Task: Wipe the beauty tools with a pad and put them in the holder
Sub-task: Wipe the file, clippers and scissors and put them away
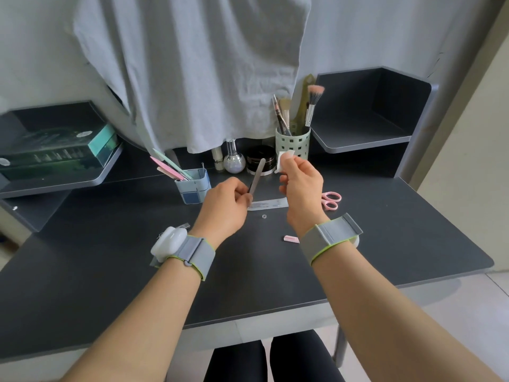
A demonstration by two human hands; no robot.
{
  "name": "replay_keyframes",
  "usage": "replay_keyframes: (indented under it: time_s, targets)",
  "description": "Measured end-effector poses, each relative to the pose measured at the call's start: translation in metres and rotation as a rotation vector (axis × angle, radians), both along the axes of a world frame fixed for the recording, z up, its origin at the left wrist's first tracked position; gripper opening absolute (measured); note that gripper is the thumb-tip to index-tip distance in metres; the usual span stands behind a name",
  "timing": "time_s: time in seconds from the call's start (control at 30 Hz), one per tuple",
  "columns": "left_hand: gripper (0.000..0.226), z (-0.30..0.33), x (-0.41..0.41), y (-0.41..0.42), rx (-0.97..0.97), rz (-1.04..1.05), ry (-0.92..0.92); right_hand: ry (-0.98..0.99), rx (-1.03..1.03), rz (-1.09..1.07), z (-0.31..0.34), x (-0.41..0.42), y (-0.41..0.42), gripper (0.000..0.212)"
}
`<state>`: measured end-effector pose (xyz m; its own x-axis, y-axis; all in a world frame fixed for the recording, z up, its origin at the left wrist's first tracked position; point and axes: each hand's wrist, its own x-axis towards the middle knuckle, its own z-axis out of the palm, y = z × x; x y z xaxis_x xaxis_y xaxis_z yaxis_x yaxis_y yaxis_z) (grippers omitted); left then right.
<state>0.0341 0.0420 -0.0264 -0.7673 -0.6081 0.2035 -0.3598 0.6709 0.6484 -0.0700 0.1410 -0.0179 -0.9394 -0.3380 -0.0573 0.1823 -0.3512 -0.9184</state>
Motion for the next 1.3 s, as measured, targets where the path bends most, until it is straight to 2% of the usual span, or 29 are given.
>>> replay_keyframes:
  time_s: [0.17,0.47,0.83,1.07,1.3]
  targets:
    - [0.006,-0.001,0.008,-0.003,0.147,0.042,0.036,0.049,0.145,0.072,-0.008,0.013,-0.009,0.019]
    - [0.007,-0.002,0.017,-0.002,0.338,0.034,0.143,0.113,0.2,0.164,-0.008,0.036,-0.021,0.026]
    - [0.01,-0.001,0.028,-0.012,0.363,0.05,0.199,0.16,0.154,0.366,-0.002,0.054,-0.016,0.023]
    - [0.009,-0.003,0.035,-0.011,0.342,0.03,0.184,0.166,0.134,0.347,-0.008,0.058,-0.021,0.014]
    - [0.007,-0.001,0.039,-0.009,0.322,-0.016,0.158,0.116,0.112,0.306,-0.007,0.06,-0.029,0.021]
